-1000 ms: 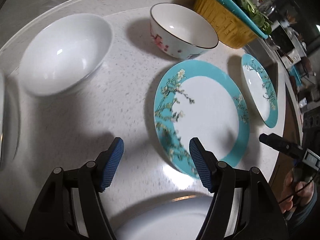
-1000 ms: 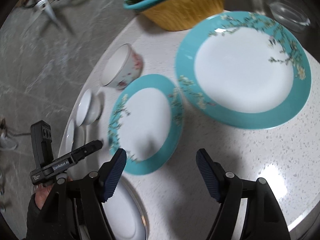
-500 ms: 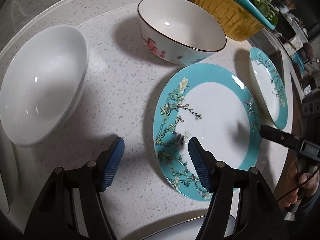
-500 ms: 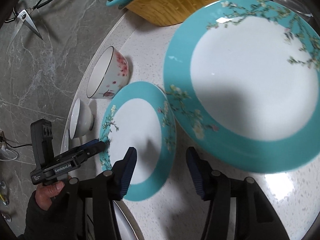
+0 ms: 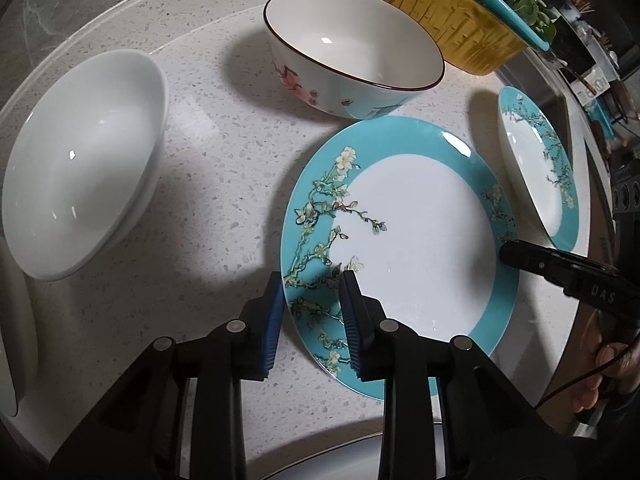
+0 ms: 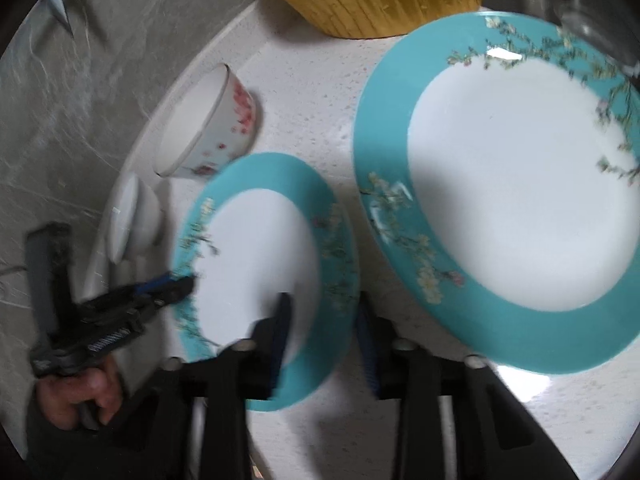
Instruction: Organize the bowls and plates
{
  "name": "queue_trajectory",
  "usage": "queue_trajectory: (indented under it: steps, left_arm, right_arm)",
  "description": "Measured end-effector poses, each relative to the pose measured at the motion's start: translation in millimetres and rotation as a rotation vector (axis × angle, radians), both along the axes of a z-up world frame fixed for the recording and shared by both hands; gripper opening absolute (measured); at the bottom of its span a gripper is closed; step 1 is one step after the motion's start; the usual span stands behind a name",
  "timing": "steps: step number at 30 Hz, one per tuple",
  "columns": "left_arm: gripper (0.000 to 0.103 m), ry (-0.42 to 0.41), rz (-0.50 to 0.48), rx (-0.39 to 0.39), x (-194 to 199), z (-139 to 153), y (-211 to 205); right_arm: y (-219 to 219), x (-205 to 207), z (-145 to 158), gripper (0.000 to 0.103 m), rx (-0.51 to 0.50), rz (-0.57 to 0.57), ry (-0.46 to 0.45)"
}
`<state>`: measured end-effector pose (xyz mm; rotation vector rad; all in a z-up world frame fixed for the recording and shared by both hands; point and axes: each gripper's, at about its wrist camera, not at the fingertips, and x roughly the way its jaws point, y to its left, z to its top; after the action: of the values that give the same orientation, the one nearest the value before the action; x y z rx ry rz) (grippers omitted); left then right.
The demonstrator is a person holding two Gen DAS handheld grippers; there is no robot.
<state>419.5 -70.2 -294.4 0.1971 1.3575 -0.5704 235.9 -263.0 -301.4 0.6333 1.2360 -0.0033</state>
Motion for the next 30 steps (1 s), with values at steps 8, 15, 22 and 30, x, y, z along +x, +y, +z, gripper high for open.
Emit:
queue_trajectory:
  steps: [8,15,22,30]
  left_arm:
    - [0.025,-0.021,0.011,0.046,-22.8,2.1,-15.4]
    - [0.025,-0.019,0.027,0.048,-26.4,6.2,-16.5]
    - [0.025,-0.035,0.043,0.031,-27.2,17.1,-9.5]
    - [0.024,-0.043,0.044,0.026,-34.7,17.0,-3.3]
  right_arm:
    - [0.2,-0.1,-1.3,0.016,-0.019,-0.023,0.005]
    - [1.9,3.6,4.7,0.016,-0.031,-0.015,-0.002]
    - [3.3,7.7,13.1,0.016,-0.030,-0.008,-0.007]
    - [7.4,6.4,14.9,0.016,-0.053,0.011,-0.019]
